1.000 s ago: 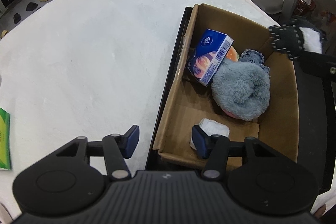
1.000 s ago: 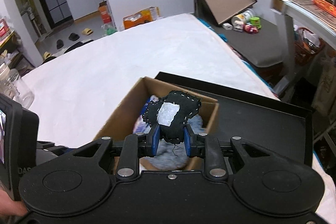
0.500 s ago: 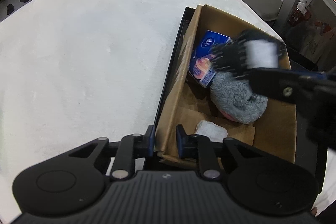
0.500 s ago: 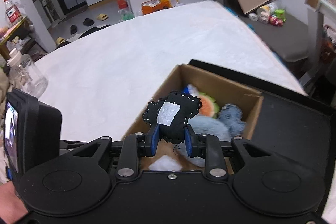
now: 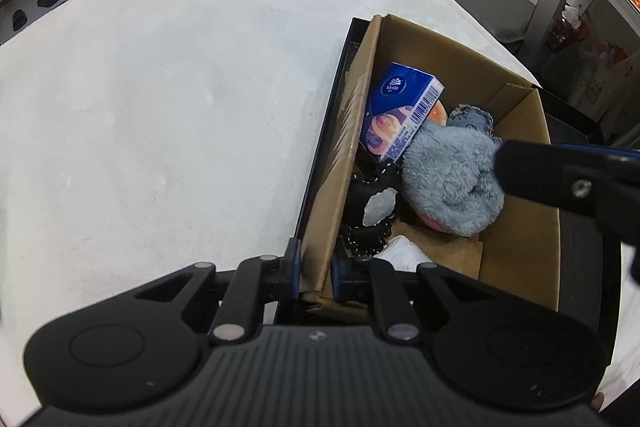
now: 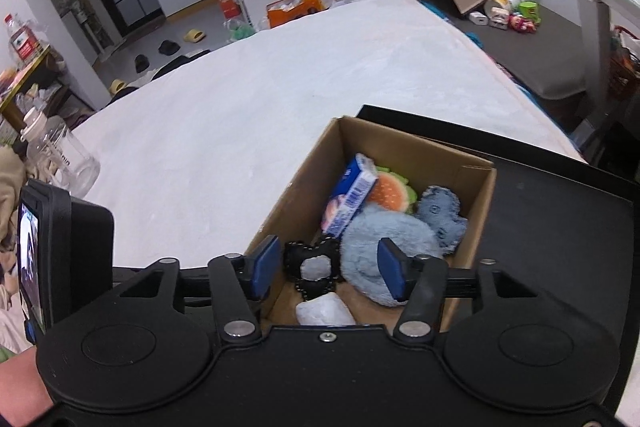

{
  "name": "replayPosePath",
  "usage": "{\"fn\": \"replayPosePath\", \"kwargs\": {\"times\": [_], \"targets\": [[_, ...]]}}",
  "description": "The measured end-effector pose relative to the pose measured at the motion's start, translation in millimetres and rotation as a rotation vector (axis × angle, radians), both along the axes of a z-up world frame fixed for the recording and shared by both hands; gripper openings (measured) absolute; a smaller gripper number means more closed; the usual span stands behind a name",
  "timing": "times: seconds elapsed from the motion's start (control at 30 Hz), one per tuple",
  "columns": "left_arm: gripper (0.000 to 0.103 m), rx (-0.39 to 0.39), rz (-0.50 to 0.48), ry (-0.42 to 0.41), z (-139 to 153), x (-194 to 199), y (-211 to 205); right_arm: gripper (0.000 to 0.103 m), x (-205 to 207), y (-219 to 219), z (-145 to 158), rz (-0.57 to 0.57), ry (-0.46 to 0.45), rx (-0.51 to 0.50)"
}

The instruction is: Organize soft objects

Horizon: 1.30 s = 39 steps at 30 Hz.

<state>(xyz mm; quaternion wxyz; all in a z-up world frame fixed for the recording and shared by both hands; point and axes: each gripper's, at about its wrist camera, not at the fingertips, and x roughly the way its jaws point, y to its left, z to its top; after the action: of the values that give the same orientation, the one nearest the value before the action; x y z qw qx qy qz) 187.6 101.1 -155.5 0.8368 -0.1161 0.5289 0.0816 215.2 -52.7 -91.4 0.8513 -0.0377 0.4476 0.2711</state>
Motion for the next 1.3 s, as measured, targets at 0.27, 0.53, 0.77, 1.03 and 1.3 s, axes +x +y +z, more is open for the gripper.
{"fn": "replayPosePath", "kwargs": {"times": [0.27,0.53,0.77,1.03,1.3], "targets": [[0.012,0.013,0.013,0.010,3,-1,0,0.061,-2,-33,4,-0.055,0.000,0.012],[0.015,0.053,0.021,0.038,9,5,-12,0.072,-1,-63,5,-0.102,0.009,0.036],[0.019,0.090,-0.002,0.055,21,8,-20,0.082,-4,-91,12,-0.154,-0.002,0.064],[0.057,0.113,-0.041,0.023,52,6,-32,0.098,2,-131,30,-0.233,0.004,0.112],[0.082,0.117,-0.084,-0.036,93,-7,-43,0.103,-8,-150,42,-0.273,0.000,0.141]]}}
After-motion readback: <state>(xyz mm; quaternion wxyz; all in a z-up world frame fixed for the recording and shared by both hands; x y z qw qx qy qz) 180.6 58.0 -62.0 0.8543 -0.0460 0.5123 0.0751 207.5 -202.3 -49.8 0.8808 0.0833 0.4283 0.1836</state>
